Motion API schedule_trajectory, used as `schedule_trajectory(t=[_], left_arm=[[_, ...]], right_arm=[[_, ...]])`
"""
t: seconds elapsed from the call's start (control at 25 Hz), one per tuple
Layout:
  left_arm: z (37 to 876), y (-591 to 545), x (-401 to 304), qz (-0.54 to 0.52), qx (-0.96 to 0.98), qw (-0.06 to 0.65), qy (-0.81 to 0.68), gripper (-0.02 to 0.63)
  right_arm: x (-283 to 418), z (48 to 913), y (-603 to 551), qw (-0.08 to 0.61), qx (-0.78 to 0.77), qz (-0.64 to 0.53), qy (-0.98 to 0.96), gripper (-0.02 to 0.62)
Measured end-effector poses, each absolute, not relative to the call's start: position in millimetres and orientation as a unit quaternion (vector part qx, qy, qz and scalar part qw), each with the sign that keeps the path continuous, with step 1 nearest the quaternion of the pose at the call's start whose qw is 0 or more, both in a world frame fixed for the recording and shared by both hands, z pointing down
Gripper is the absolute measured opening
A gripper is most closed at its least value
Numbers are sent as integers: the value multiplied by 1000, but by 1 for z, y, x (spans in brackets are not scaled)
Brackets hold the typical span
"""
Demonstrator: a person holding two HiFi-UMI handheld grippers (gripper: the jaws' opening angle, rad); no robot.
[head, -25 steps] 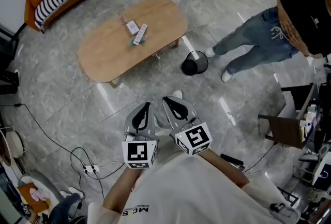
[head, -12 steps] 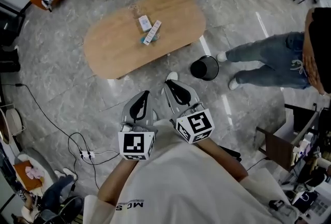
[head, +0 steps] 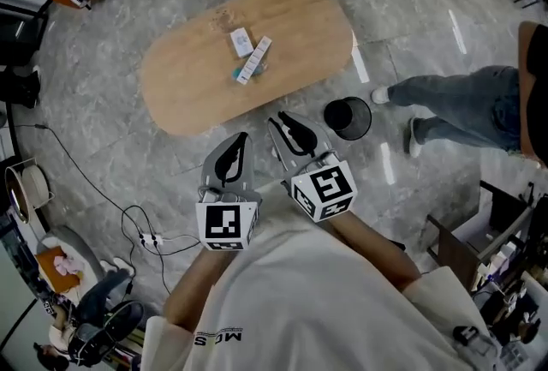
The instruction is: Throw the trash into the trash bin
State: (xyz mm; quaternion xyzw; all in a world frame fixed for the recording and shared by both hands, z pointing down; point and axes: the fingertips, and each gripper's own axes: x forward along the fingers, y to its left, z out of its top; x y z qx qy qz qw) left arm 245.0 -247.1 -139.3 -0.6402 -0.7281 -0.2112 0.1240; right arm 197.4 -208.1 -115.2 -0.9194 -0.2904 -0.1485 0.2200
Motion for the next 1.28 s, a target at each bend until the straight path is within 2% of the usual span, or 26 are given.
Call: schedule_trajectory(t=[0.28, 0.8, 1.28], left_arm=[[-104, -202, 260, -235, -661, 142, -699, 0], [-26, -158, 317, -293, -616, 172, -710, 0], [74, -151, 357, -328, -564, 208, -729, 0]], right_arm=[[199, -59, -143, 303, -879, -165, -328, 123], [256, 19, -105, 348, -829, -210, -384, 132], [293, 142, -95, 395, -765, -249, -443, 167]])
